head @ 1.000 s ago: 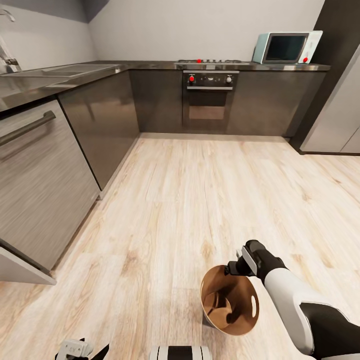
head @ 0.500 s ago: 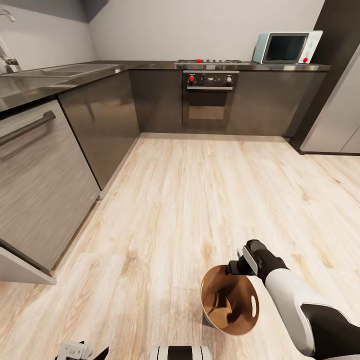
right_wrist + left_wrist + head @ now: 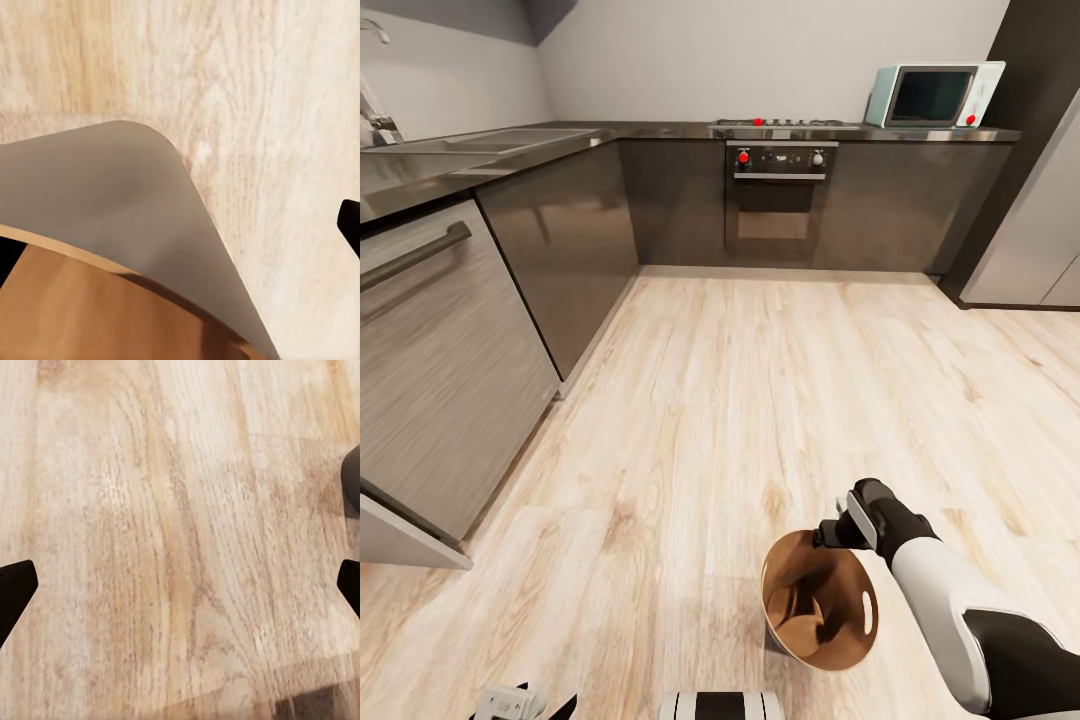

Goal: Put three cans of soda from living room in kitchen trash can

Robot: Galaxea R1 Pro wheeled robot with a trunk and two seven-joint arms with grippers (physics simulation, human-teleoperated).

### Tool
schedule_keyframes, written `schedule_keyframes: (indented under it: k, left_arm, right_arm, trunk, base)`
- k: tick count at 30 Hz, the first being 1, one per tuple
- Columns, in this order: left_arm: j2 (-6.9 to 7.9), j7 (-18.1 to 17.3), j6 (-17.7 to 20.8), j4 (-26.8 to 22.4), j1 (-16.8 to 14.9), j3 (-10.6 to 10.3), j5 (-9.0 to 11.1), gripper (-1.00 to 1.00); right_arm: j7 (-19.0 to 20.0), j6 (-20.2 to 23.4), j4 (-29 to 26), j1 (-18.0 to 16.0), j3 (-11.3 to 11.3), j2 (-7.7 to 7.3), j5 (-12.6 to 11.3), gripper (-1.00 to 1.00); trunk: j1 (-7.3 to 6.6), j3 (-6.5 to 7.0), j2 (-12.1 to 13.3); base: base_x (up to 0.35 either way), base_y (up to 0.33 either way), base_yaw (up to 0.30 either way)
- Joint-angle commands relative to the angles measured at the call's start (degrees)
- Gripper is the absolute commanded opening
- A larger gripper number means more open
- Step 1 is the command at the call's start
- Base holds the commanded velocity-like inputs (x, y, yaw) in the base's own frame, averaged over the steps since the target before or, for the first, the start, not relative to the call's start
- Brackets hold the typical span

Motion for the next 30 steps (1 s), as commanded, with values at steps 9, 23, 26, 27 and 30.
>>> schedule_keyframes:
  k: [9,23,26,27,30]
  left_arm:
    - [0.00,-0.1,0.0,-0.1,0.0,0.0,0.2,1.00]
    - [0.00,0.0,0.0,-0.1,0.0,0.0,0.2,1.00]
    - [0.00,0.0,0.0,-0.1,-0.1,0.0,0.1,1.00]
    - [0.00,0.0,0.0,-0.1,0.0,0.0,0.1,1.00]
    - [0.00,0.0,0.0,0.0,-0.1,0.0,0.1,1.00]
  right_arm:
    - [0.0,0.0,-0.1,1.9,-0.1,-0.12,0.0,1.00]
    - [0.1,0.0,-4.1,6.6,-0.1,-0.44,0.0,1.00]
    - [0.3,0.0,-5.7,8.5,-0.1,-1.77,0.0,1.00]
    - [0.4,0.0,-5.8,8.6,-0.1,-2.00,0.0,1.00]
    - [0.5,0.0,-6.0,9.1,-0.1,-2.77,0.0,1.00]
  trunk:
    - [0.00,0.00,0.0]
    - [0.00,0.00,0.0]
    - [0.00,0.00,0.0]
    - [0.00,0.00,0.0]
    - [0.00,0.00,0.0]
  base:
    - [0.000,0.000,0.000]
    - [0.000,0.000,0.000]
    - [0.000,0.000,0.000]
    - [0.000,0.000,0.000]
    - [0.000,0.000,0.000]
